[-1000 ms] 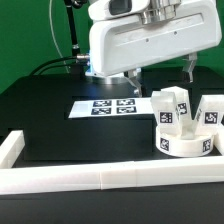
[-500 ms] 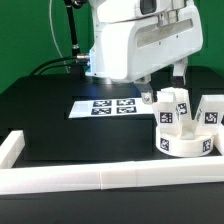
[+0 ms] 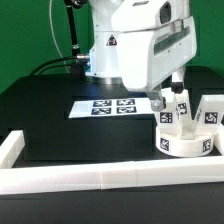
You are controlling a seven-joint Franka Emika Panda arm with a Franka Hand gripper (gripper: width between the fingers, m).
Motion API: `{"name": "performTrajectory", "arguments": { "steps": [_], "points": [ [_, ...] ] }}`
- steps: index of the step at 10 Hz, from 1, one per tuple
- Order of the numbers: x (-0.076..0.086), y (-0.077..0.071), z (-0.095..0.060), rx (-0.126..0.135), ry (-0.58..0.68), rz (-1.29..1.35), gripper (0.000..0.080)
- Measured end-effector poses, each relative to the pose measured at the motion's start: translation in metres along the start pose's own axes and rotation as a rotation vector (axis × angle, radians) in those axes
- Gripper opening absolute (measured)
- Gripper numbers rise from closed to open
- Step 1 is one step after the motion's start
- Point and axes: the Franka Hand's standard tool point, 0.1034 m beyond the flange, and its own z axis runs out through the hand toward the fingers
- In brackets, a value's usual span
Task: Assemble stool
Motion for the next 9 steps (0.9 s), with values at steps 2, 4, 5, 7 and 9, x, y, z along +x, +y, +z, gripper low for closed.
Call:
{"name": "performTrajectory", "arguments": {
  "steps": [2, 4, 5, 7, 9],
  "points": [
    [-0.0027, -0.001, 0.0075, 0.008, -0.009, -0.002, 0.0649],
    [0.0012, -0.0056, 0.0099, 0.006, -0.008, 0.009, 0.0649],
    [0.0012, -0.0055, 0.0099, 0.006, -0.007, 0.009, 0.0533],
    [0.0002, -0.0046, 0.0097, 0.006, -0.007, 0.012, 0.0398],
    [-0.0001, -0.0044, 0.0097, 0.005, -0.007, 0.053, 0.0335]
  ]
}}
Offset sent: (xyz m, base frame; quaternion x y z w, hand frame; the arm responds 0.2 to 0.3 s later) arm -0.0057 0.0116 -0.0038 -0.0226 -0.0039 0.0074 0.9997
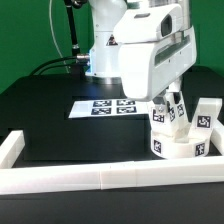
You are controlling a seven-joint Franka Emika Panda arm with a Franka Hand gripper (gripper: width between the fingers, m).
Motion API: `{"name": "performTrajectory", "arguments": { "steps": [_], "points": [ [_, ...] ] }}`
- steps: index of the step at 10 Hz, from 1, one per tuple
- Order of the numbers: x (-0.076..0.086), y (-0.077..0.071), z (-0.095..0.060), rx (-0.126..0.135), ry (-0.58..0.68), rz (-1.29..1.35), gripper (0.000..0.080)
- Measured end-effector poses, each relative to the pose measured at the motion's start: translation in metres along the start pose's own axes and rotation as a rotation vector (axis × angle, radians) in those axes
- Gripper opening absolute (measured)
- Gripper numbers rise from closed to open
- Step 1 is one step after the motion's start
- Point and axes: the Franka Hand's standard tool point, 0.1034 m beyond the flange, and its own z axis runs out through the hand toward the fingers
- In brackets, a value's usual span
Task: Assemble stool
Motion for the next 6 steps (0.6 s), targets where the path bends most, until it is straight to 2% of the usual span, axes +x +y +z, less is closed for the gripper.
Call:
{"name": "performTrajectory", "arguments": {
  "steps": [1, 3, 5, 6],
  "points": [
    [0.0, 0.0, 0.0, 0.0, 0.0, 0.013, 0.0335],
    [-0.004, -0.008, 0.001, -0.004, 0.007, 0.276, 0.0335],
    [-0.001, -0.013, 0.001, -0.042, 0.047, 0.588, 0.0335],
    [-0.002, -0.011, 0.002, -0.044, 0.054, 0.715, 0.0335]
  ]
}}
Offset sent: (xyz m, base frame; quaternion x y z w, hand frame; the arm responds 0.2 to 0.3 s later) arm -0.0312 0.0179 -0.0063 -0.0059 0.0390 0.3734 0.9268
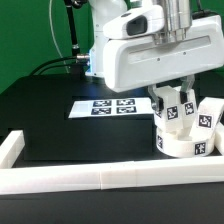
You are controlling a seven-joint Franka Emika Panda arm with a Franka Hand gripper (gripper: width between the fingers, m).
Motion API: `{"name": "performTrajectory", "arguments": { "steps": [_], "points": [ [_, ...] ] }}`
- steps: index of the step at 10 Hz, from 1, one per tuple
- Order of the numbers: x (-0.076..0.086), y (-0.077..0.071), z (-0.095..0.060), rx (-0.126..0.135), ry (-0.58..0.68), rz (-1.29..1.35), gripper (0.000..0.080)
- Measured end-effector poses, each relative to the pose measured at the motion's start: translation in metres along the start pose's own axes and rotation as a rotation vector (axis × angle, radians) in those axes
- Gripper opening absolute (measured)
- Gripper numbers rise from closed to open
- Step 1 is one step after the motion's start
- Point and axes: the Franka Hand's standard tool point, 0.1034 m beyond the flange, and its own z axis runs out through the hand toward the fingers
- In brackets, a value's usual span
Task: Assemble stool
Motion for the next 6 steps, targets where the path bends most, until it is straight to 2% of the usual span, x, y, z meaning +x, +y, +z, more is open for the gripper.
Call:
{"name": "performTrajectory", "arguments": {
  "steps": [2, 3, 5, 6],
  "points": [
    [0.002, 0.003, 0.001, -0.005, 0.015, 0.259, 0.0337],
    [0.005, -0.003, 0.002, -0.005, 0.024, 0.419, 0.0337],
    [0.011, -0.031, 0.004, -0.001, 0.027, 0.615, 0.0337],
    [0.011, -0.032, 0.004, 0.004, 0.028, 0.656, 0.0337]
  ]
}}
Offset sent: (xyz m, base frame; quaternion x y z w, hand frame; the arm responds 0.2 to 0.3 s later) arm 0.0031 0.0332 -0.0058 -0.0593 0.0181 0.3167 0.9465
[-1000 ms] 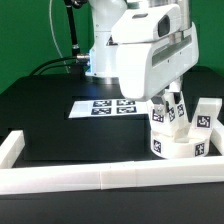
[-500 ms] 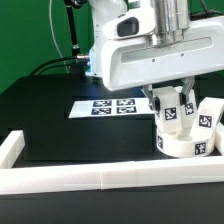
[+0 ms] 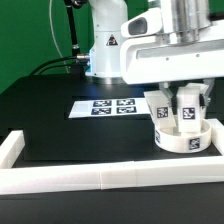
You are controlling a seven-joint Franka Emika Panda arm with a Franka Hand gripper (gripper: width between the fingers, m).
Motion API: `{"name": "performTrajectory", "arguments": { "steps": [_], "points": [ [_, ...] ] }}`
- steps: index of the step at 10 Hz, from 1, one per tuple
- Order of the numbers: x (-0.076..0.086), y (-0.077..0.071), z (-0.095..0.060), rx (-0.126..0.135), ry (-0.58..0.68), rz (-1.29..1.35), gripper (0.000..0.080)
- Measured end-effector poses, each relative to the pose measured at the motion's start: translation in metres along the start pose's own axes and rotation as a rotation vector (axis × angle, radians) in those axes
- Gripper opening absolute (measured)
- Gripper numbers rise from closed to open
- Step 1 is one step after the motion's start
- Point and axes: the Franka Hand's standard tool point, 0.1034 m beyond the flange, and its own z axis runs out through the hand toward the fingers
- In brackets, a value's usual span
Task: Assemble stool
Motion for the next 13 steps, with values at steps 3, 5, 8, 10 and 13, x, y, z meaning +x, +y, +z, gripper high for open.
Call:
{"name": "performTrajectory", "arguments": {
  "steps": [3, 5, 8, 10, 13],
  "points": [
    [0.0, 0.0, 0.0, 0.006, -0.002, 0.172, 0.0337],
    [-0.003, -0.005, 0.001, 0.012, -0.004, 0.351, 0.0337],
    [-0.017, -0.023, 0.007, 0.032, -0.019, 0.731, 0.0337],
    [-0.02, -0.028, 0.009, 0.042, -0.032, 0.949, 0.0337],
    [-0.019, -0.03, 0.009, 0.053, -0.046, 1.142, 0.0337]
  ]
}}
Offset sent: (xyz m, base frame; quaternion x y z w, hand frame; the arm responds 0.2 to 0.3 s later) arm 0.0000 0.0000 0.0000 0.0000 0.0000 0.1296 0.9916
